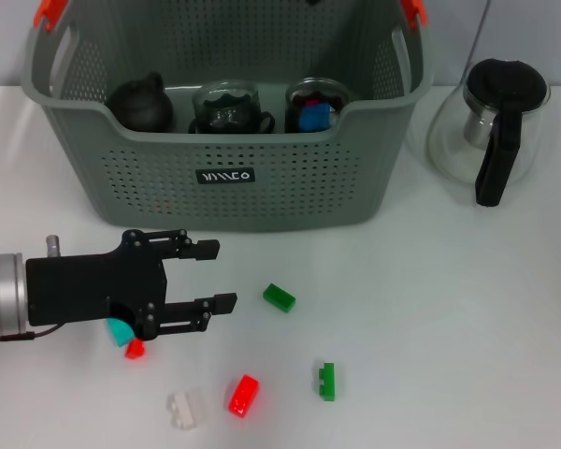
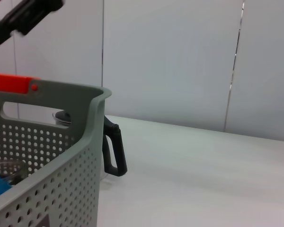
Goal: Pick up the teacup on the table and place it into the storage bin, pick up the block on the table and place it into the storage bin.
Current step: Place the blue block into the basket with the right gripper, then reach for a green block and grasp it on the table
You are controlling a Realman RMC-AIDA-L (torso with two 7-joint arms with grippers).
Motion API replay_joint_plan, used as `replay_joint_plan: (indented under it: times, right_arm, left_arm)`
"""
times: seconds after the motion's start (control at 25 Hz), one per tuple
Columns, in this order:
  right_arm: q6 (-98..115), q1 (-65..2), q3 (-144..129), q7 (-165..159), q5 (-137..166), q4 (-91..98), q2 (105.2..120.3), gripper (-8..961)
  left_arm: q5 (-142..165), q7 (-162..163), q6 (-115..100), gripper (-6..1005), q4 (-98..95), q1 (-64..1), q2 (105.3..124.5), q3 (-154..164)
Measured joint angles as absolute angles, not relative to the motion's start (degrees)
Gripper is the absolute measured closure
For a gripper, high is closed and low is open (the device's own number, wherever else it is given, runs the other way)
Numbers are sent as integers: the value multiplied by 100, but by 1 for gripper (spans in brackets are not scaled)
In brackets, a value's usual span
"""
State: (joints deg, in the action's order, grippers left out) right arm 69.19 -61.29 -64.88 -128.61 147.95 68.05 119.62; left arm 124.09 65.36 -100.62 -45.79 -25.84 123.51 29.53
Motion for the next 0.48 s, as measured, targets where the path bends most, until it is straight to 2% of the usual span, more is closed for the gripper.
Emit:
replay_joint_plan:
  times: [0.16,0.4,0.48]
  right_arm:
    - [8469,-5588,-6076,-12321,13157,7697,11849,21]
    - [10491,-4877,-5816,-11969,11781,8278,11582,19]
    - [10929,-4774,-5872,-11926,11862,8263,11543,19]
  left_arm:
    - [12408,6536,-10063,324,-4579,-2584,12349,2953]
    - [12423,6535,-10064,324,-4580,-2593,12340,2953]
    - [12427,6535,-10063,324,-4583,-2598,12340,2953]
